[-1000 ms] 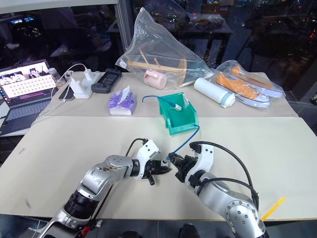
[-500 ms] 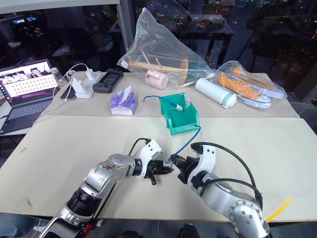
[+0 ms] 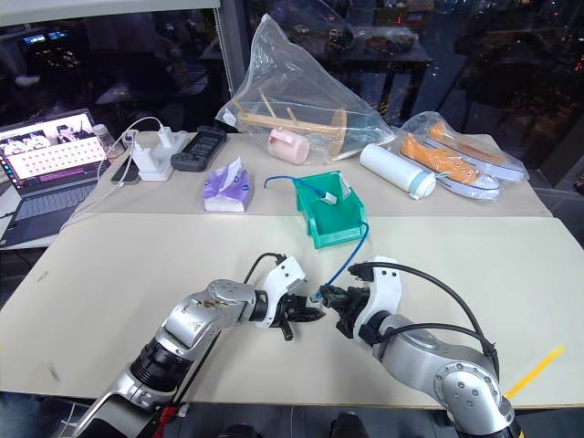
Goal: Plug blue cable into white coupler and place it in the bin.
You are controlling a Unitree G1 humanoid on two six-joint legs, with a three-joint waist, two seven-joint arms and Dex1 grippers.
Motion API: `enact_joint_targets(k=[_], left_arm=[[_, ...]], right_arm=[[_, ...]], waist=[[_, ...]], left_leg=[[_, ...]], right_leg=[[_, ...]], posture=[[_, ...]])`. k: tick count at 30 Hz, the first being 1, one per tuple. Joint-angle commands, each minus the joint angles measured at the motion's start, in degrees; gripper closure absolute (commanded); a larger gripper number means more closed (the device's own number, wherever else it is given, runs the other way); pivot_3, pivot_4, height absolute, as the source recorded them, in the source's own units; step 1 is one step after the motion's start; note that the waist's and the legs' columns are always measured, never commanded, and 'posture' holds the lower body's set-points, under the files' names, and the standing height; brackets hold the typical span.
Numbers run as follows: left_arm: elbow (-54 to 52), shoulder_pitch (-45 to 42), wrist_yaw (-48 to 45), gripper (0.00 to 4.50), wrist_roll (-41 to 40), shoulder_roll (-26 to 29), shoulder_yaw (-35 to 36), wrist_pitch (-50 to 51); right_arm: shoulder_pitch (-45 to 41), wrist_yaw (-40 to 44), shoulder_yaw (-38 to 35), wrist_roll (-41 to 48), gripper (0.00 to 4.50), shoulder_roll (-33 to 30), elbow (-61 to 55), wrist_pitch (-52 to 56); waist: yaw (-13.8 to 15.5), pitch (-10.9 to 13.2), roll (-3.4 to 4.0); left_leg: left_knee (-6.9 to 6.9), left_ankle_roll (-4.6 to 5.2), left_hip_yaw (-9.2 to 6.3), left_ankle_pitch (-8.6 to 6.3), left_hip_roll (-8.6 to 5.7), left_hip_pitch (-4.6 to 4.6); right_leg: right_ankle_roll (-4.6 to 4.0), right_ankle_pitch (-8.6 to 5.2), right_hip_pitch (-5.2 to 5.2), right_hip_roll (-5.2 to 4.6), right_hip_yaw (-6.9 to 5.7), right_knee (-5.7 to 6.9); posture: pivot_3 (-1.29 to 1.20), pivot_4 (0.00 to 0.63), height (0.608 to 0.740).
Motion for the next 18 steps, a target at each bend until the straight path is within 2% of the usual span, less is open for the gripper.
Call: enact_joint_targets(k=[1, 6, 10, 18], left_arm=[[-2.55, -2.1, 1.62, 3.81, 0.07, -1.61, -0.6, 1.45], [-3.06, -3.1, 5.03, 3.81, -0.42, -5.16, -0.39, 4.93], [-3.92, -3.18, 6.09, 3.81, -0.6, -5.74, -0.58, 6.35], [-4.56, -3.31, 7.4, 3.81, -1.15, -7.41, -1.05, 7.35]], right_arm=[[0.83, 0.07, 2.3, -1.33, 4.5, -0.82, 0.24, 4.21], [1.5, 0.28, 2.29, -1.0, 4.5, -1.12, -0.21, 5.44], [1.37, 0.86, 2.23, -1.15, 4.5, -2.09, -0.45, 6.39], [2.36, 0.94, 2.99, 2.41, 4.5, 0.5, 0.16, 6.22]], waist=[[0.01, 0.0, 0.0], [0.3, -0.02, -0.04], [0.39, -0.03, -0.05], [0.39, -0.06, -0.09]], left_leg=[[0.0, 0.0, 0.0, 0.0, 0.0, 0.0], [0.03, 0.0, 0.0, 0.0, -0.01, 0.02], [0.05, -0.01, -0.01, 0.0, -0.01, 0.03], [0.05, -0.01, -0.01, 0.01, -0.01, 0.04]], right_leg=[[0.0, 0.0, 0.0, 0.0, 0.0, 0.0], [0.02, 0.0, 0.08, 0.0, 0.0, -0.01], [0.02, 0.0, 0.1, 0.0, 0.0, 0.0], [0.02, 0.0, 0.1, 0.0, 0.0, 0.0]], posture=[[0.0, 0.15, 0.74], [0.0, 0.15, 0.74], [0.0, 0.15, 0.74], [0.0, 0.15, 0.74]])
